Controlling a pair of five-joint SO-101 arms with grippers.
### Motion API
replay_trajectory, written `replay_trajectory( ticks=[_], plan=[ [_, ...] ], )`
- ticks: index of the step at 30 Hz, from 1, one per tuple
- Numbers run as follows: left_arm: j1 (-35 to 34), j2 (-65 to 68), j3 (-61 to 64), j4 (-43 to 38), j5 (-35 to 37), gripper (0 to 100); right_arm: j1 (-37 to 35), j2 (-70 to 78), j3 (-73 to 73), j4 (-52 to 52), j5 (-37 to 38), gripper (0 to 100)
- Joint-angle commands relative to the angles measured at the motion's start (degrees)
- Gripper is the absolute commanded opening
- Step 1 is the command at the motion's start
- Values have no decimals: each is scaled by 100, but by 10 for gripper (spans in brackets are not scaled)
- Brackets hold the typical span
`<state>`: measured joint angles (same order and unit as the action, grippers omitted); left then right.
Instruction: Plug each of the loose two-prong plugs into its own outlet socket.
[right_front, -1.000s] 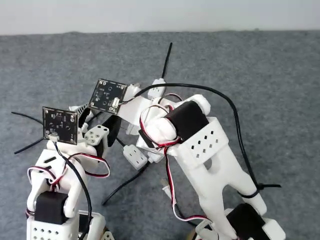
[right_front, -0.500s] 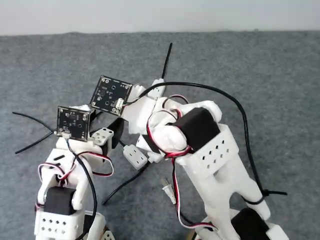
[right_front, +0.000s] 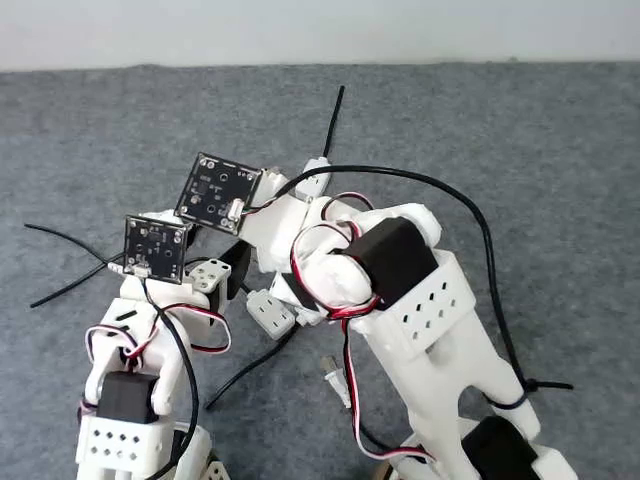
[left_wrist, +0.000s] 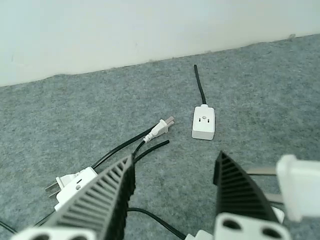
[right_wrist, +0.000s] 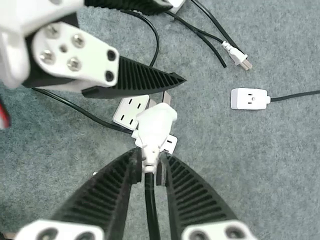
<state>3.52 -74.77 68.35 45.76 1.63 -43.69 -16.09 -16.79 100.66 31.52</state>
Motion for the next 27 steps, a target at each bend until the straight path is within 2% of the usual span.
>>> replay_trajectory(
  ticks=[1,6,10,24,27],
  plan=[
    [53,-44,-31,-176,-44,257,-180,-224,-352,224,-70,9],
    [334,-44,57,-185,-53,257,-224,-207,-352,224,-185,9],
    [308,-44,57,-176,-62,257,-224,-171,-334,224,-185,9],
    [-756,-53,13,-413,-18,257,-198,-154,308,171,114,9],
    [-958,-53,22,-554,-18,257,-189,-145,308,198,633,9]
  ],
)
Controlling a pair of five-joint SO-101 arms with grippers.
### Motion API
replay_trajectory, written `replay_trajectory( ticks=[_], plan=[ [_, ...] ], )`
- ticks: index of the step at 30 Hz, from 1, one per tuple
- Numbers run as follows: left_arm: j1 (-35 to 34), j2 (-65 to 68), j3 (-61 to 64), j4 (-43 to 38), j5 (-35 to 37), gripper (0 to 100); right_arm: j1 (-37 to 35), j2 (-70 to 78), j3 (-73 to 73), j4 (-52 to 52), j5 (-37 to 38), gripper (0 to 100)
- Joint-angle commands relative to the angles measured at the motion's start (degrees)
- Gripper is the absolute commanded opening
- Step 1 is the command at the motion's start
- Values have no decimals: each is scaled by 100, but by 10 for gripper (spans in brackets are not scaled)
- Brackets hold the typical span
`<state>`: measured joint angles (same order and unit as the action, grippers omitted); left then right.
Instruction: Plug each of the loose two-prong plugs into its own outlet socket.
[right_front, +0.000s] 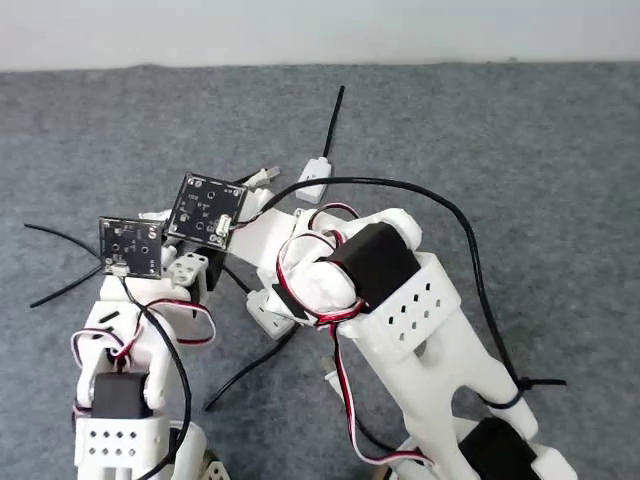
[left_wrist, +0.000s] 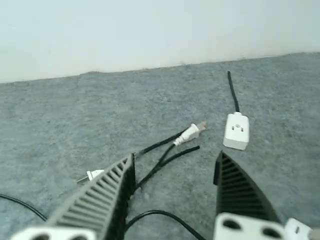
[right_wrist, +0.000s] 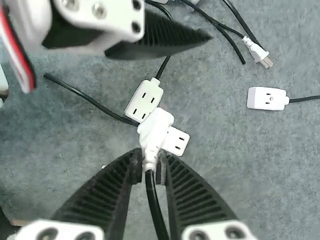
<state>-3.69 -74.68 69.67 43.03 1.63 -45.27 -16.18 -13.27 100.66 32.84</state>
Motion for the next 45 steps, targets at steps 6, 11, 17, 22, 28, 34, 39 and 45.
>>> replay_trajectory(
  ticks=[6,11,17,22,28,34,39,45],
  plan=[
    [-615,-62,-119,-440,-44,257,180,198,-44,215,1697,9],
    [-923,-62,-198,-475,-44,257,242,611,-53,215,2725,9],
    [-1257,-62,-277,-589,-53,257,242,901,0,233,4105,9],
    [-1521,-62,-251,-765,-193,257,242,1429,158,233,5196,9],
    [-1547,-62,-242,-800,-211,257,251,1895,123,233,5846,9],
    [-1547,-62,-251,-800,-536,257,312,1965,-53,233,6505,9],
    [-1547,-62,-277,-809,-703,257,303,2378,-369,224,6813,9],
    [-1547,-62,-268,-809,-712,257,391,3134,-1196,224,6971,9]
  ],
)
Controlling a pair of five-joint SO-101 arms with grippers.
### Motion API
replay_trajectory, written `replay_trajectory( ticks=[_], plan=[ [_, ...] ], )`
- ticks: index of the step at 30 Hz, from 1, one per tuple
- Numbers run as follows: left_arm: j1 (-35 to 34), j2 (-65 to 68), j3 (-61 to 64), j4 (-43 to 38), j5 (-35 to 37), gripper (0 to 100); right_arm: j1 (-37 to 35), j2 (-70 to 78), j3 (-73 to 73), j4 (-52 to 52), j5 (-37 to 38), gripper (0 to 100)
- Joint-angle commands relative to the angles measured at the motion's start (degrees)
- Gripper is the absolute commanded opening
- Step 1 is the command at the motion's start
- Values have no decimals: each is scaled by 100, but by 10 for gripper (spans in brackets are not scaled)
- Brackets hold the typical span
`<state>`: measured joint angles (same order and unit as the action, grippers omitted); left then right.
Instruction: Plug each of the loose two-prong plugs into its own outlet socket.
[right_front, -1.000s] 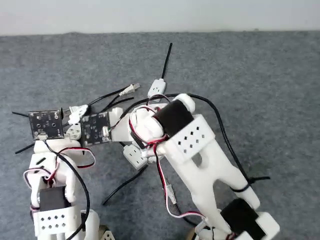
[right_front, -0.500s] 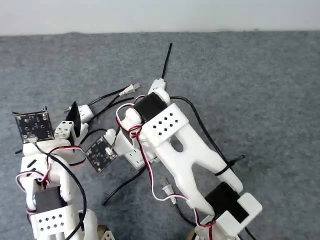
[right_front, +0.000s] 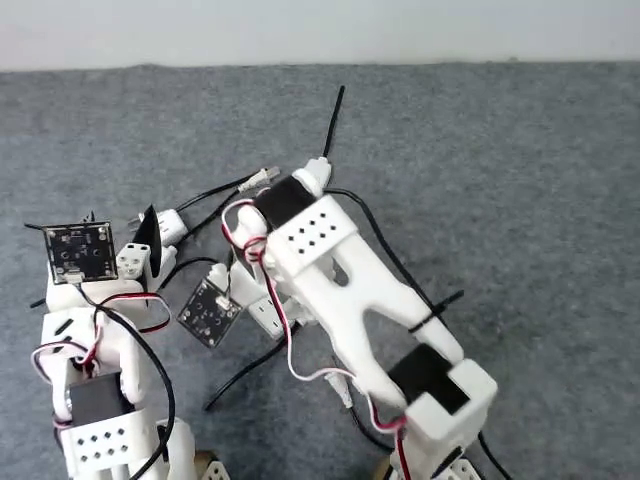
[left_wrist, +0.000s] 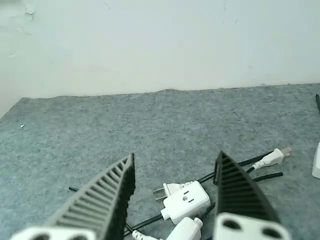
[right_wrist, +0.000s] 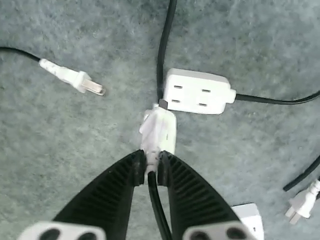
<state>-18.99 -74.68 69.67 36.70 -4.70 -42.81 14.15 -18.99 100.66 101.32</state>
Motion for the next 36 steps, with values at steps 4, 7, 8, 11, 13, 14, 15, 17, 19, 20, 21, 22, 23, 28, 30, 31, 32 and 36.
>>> replay_trajectory(
  ticks=[4,7,8,11,13,14,15,17,19,20,21,22,23,28,30,31,32,36],
  plan=[
    [-18,-62,-268,-176,-97,257,163,400,-1020,224,176,9],
    [-18,-62,-268,-176,-237,257,127,532,-1213,224,229,9],
    [-18,-62,-268,-176,-246,257,119,576,-1240,224,264,9],
    [-18,-62,-251,-176,-325,257,31,796,-1240,224,299,9],
    [-18,-62,-242,-176,-352,256,4,945,-1257,233,299,9],
    [-18,-62,-242,-176,-360,256,4,998,-1257,233,299,9],
    [-18,-62,-242,-176,-360,256,4,1051,-1257,233,299,9],
    [-18,-62,-242,-176,-352,256,-4,1130,-1257,233,290,9],
    [-18,-62,-242,-176,-352,256,-4,1191,-1248,233,281,9],
    [-18,-62,-242,-176,-352,256,-4,1226,-1240,233,273,9],
    [-26,-62,-242,-176,-352,256,-13,1253,-1240,233,273,9],
    [-26,-62,-242,-176,-352,256,-66,1279,-1240,233,264,9],
    [-26,-62,-242,-176,-352,256,-110,1305,-1240,233,264,9],
    [-167,-62,-277,-176,-352,256,-453,1349,-1240,233,18,9],
    [-281,-62,-259,-316,-352,256,-523,1349,-1240,233,9,9],
    [-360,-62,-242,-387,-352,256,-558,1358,-1240,233,9,9],
    [-422,-62,-233,-422,-343,256,-576,1367,-1222,233,9,9],
    [-475,-62,-233,-413,-343,256,-620,1358,-1011,233,0,9]
  ],
)
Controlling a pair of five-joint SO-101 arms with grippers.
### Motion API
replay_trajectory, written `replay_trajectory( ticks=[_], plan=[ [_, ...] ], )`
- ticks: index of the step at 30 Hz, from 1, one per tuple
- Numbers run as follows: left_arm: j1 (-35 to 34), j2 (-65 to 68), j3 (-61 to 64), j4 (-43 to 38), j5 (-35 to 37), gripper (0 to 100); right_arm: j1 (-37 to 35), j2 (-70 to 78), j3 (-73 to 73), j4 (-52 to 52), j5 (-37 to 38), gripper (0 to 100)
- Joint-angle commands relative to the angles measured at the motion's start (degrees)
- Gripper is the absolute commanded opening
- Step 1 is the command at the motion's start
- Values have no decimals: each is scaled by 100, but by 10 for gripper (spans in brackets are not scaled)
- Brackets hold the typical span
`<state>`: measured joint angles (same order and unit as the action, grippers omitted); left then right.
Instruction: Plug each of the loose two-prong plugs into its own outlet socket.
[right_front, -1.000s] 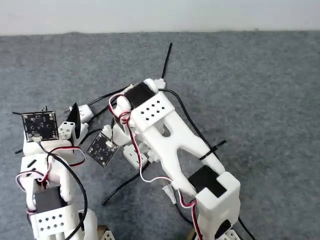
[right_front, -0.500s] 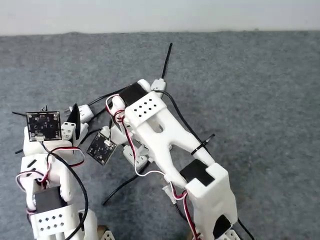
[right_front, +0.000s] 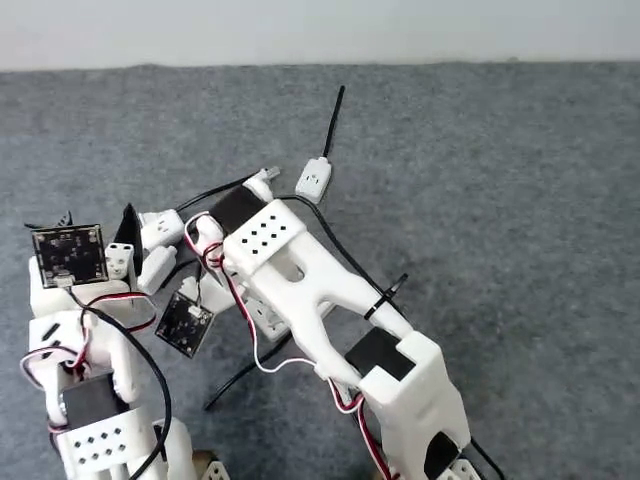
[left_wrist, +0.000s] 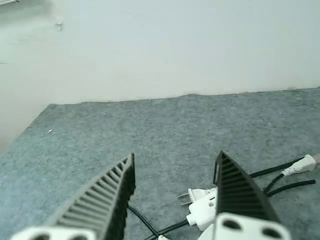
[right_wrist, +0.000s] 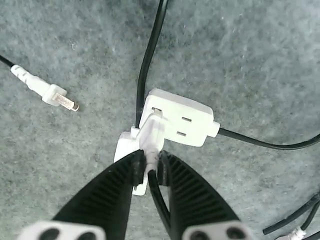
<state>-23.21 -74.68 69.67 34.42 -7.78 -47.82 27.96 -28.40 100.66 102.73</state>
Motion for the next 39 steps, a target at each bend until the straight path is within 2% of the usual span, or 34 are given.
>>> replay_trajectory(
  ticks=[1,34,36,39],
  plan=[
    [-53,-62,-242,-185,-35,256,-136,-22,-18,233,-149,9],
    [-70,-62,-268,-193,-35,256,-127,-31,1143,171,-167,9],
    [-70,-62,-268,-193,-35,256,-145,-66,1125,171,-299,9],
    [-176,-62,-277,-193,-18,256,-154,-75,791,207,-958,17]
  ],
)
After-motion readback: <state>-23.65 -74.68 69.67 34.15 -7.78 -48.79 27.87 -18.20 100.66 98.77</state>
